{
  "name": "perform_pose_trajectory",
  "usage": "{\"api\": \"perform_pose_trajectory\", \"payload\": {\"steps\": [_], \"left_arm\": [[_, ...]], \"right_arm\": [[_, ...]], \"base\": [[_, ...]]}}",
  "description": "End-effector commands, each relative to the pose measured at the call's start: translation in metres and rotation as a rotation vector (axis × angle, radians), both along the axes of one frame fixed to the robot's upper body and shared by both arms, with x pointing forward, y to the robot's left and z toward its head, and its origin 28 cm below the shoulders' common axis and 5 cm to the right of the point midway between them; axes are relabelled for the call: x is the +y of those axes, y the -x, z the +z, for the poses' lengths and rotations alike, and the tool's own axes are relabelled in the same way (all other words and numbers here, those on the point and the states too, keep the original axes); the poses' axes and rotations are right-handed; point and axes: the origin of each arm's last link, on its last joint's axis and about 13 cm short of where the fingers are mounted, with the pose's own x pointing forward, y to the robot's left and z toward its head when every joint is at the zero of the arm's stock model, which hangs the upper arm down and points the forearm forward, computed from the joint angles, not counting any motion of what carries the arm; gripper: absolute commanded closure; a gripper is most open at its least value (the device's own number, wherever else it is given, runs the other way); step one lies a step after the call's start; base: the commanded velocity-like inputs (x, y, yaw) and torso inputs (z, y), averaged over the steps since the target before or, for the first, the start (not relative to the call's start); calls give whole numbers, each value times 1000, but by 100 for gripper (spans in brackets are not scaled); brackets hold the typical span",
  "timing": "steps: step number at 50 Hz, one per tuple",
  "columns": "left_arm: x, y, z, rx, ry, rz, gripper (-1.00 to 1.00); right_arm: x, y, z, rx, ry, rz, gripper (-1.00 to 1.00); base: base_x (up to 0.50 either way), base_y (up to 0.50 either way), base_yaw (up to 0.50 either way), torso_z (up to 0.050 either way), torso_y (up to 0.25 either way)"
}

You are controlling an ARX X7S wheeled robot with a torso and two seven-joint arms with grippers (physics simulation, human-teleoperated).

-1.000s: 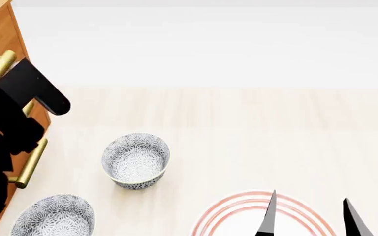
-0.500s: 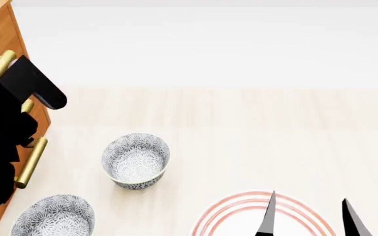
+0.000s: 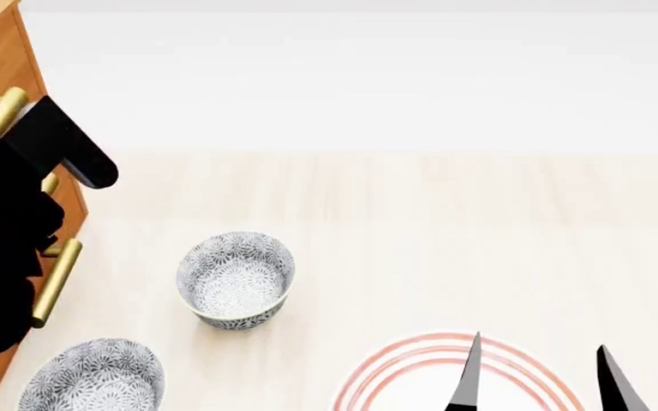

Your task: Open the top drawer of the cabinet.

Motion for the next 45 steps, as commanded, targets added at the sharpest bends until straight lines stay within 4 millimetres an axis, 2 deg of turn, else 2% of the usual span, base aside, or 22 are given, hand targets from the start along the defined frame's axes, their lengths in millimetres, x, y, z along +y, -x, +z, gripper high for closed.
{"api": "perform_pose_trajectory", "payload": {"steps": [1,10,11,28,34,45], "left_arm": [[11,-3,-4,2,-10,45,-100],[12,-4,-6,13,-14,47,-100],[13,-3,-6,14,-13,46,100],[11,-2,-9,18,-28,24,100],[9,-2,-3,2,-26,14,100],[-11,1,10,-26,-49,-40,100]], "right_arm": [[0,0,-1,1,0,0,-100],[0,0,-2,3,1,-1,-100],[0,1,-2,3,1,-1,-100],[0,1,-2,5,2,0,-100],[0,0,-2,6,1,0,-100],[-1,3,0,0,-6,8,-100]], "base": [[0,0,0,0,0],[0,0,0,0,0],[0,0,0,0,0],[0,0,0,0,0],[0,0,0,0,0],[-2,0,1,0,0]]}}
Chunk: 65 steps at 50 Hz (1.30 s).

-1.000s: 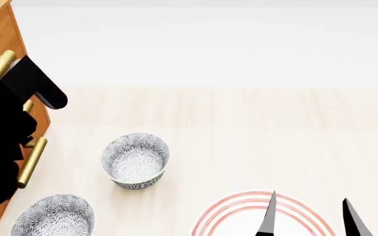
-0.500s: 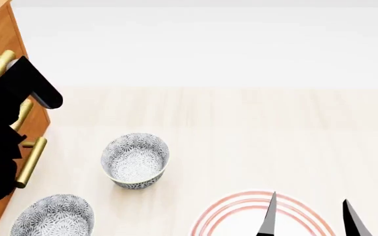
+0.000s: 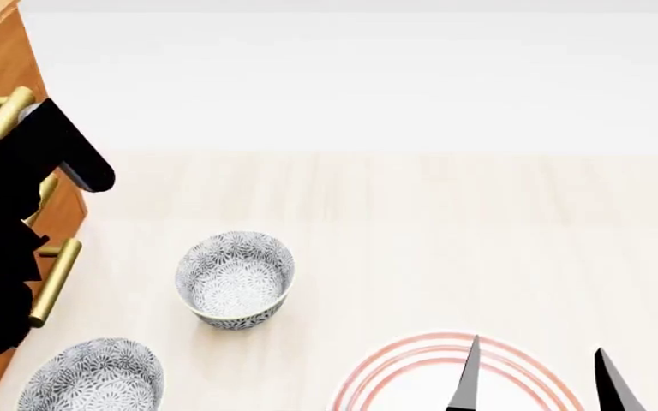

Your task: Open the top drawer of the cabinet.

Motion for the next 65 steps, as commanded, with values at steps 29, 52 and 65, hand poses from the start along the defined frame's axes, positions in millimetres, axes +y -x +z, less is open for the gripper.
{"api": "perform_pose_trajectory", "payload": {"steps": [29,52,65], "left_arm": [[-48,23,51,-110,-31,-136,100],[-64,40,75,-161,-11,-207,-100],[-74,64,119,-234,11,-276,-100]], "right_arm": [[-3,9,11,-31,-16,13,-100],[-2,8,13,-24,-15,28,-100],[-3,8,14,-26,-13,28,-100]], "base": [[-13,0,6,1,11],[-7,0,4,2,9],[0,0,0,1,3]]}}
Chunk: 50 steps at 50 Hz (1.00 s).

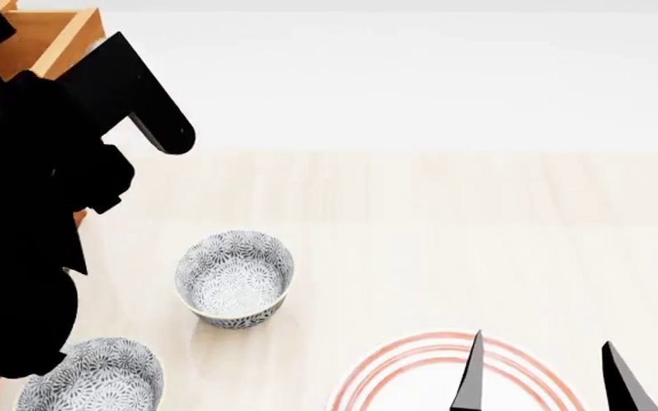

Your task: Open the top drawer of the cabinet.

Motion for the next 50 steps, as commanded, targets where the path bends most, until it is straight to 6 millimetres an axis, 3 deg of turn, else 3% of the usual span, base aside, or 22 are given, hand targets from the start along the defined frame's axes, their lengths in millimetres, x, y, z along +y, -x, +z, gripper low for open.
{"api": "perform_pose_trajectory", "payload": {"steps": [1,8,13,22,24,30,36,37,40,50], "left_arm": [[-7,24,51,-167,6,-36,-100],[-1,54,96,-160,211,-129,-100],[13,58,117,-215,298,-111,-100],[41,66,135,-202,372,-66,-100],[47,65,140,-180,454,-45,-100],[54,65,130,-210,343,-74,-100],[63,55,142,-193,304,-55,-100],[64,54,144,-79,358,-78,-100],[67,51,144,11,378,-29,-100],[61,52,143,177,583,-52,-100]], "right_arm": [[-1,0,0,1,0,-1,-100],[0,-1,-1,3,2,0,-100],[1,0,-1,3,6,2,-100],[3,-2,-2,10,16,5,-100],[4,-2,-2,11,19,6,-100],[5,-2,-3,16,26,9,-100],[6,-2,-3,21,33,11,-100],[6,-2,-3,22,33,12,-100],[6,-3,-3,24,36,14,-100],[6,-4,-4,33,40,14,-100]], "base": [[0,0,0,0,0],[0,0,0,0,0],[0,0,0,0,0],[0,0,0,0,0],[0,0,0,0,0],[0,0,0,0,0],[0,0,0,0,0],[0,0,0,0,0],[0,0,0,0,0],[0,0,0,0,0]]}}
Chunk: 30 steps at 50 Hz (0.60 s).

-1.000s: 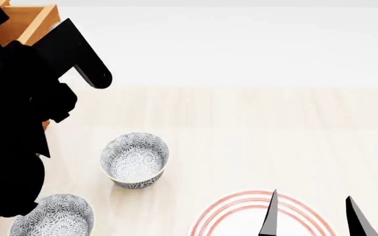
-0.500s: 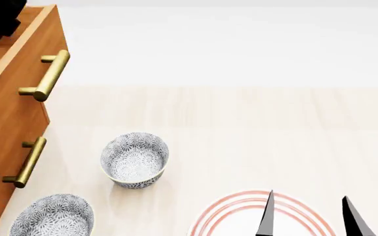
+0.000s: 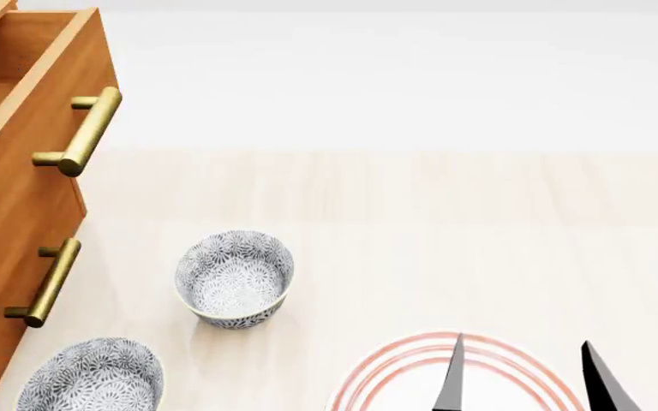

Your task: Open the top drawer of the cabinet.

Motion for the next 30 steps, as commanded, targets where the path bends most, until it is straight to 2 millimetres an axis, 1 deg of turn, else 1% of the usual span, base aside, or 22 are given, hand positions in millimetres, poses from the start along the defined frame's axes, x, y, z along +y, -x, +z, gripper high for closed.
{"api": "perform_pose_trajectory", "payload": {"steps": [1,3,4,10,12,18,21,24,30], "left_arm": [[0,-1,3,190,214,-60,-100],[-1,-1,2,201,240,-57,-100],[-1,-4,1,216,279,-58,-100],[-3,-9,-1,250,370,-131,-100],[-3,-11,-8,262,363,-108,-100],[-4,-14,-10,280,402,-90,-100],[-5,-15,-14,283,417,-51,-100],[-6,-18,-20,295,450,-35,-100],[-4,-24,-30,319,461,-10,-100]], "right_arm": [[1,-1,-2,11,7,2,-100],[1,-1,-2,11,7,3,-100],[1,-1,-2,12,8,4,-100],[1,-2,-3,17,13,2,-100],[1,-2,-2,17,16,2,-100],[1,-2,-2,19,18,0,-100],[1,-2,-3,19,17,1,-100],[0,-2,-3,19,17,-2,-100],[0,-3,-4,21,18,-4,-100]], "base": [[0,0,0,0,0],[0,0,0,0,0],[0,0,0,0,0],[0,0,0,0,0],[0,0,0,0,0],[0,0,0,0,0],[0,0,0,0,0],[0,0,0,0,0],[0,0,0,0,0]]}}
